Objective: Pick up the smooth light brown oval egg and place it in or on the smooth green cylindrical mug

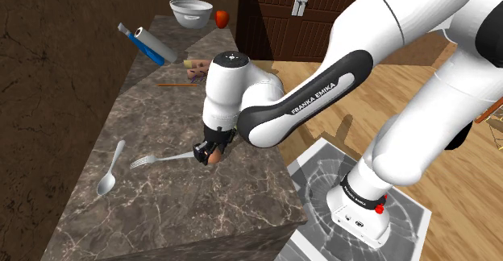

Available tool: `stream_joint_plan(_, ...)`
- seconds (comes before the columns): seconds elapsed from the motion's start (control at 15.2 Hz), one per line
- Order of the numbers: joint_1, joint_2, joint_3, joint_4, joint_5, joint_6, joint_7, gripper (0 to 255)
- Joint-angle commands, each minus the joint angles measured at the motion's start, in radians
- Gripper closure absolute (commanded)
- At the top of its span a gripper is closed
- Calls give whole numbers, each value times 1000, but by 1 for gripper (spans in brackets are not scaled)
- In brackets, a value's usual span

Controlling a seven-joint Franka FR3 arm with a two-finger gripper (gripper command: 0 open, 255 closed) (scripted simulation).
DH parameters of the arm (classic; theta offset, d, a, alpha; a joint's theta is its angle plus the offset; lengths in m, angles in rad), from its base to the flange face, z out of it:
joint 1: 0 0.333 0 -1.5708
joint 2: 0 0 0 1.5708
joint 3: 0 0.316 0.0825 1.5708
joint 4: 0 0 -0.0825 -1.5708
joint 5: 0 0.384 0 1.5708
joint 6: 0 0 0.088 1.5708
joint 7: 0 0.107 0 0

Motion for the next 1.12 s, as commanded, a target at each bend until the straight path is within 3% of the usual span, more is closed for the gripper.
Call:
stream_joint_plan(0.0, 0, 0, 0, 0, 0, 0, 0, 255)
stream_joint_plan(0.33, 0, 0, 0, 0, 0, 0, 0, 255)
stream_joint_plan(1.06, 17, -120, -21, 57, 102, -157, -81, 255)
